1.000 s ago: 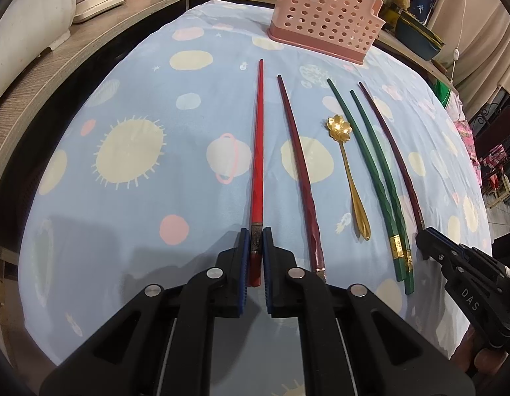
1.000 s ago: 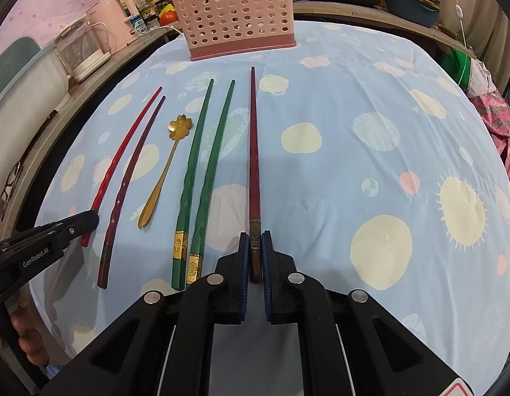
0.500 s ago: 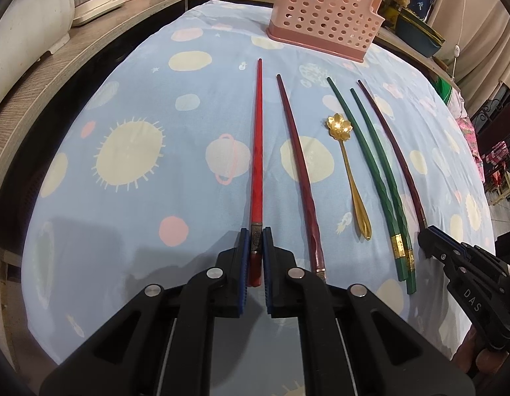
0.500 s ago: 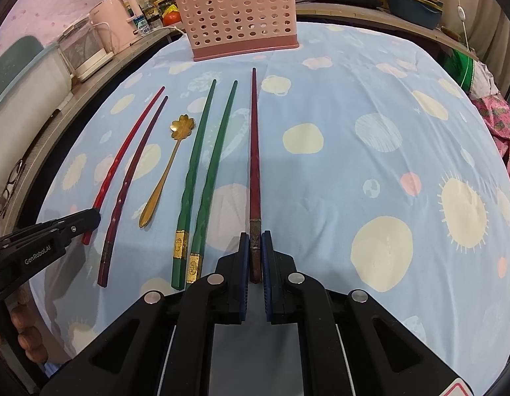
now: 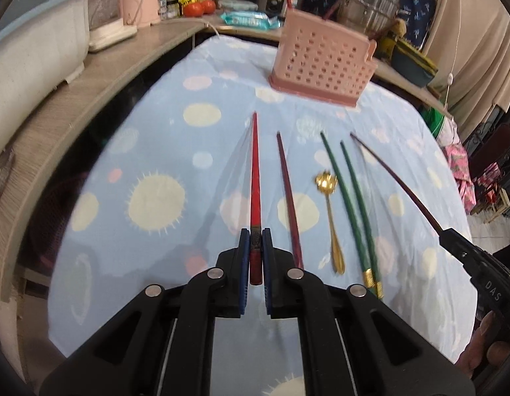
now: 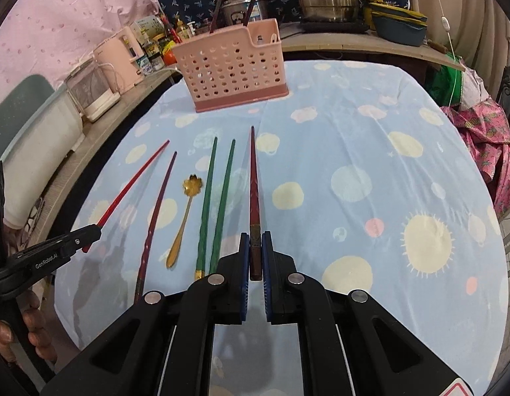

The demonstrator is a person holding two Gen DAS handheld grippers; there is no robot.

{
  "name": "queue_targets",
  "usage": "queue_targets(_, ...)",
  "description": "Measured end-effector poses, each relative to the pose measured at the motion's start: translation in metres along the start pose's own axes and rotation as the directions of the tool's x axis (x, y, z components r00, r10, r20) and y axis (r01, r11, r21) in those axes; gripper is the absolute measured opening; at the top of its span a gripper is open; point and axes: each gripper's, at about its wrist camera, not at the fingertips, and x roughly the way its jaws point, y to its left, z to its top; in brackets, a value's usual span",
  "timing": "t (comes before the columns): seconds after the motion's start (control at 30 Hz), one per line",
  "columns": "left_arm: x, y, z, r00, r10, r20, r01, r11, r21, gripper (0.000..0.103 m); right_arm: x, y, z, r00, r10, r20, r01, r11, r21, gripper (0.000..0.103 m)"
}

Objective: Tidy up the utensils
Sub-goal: 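Lift both chopsticks and carry them over the pink holder with both tools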

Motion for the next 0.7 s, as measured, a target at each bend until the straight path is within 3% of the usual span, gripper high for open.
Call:
queue_targets(0.3,-0.044,0.001,0.054,0.988,-0.025,0.153,0.029,0.999,-0.021,0.007,-0.051,-0.007,0.056,0.985,0.016,0.171,-0.023,0.999,0.035,0.007)
queue_targets(0.7,-0.079,-0.011,0.144,0.943,-0.036,0.332,0.039,0.999,-0.003,0.007,-0.076,-0.010,0.126,0.954,0.030,0.300,-0.042,0.999,0.034,0.007)
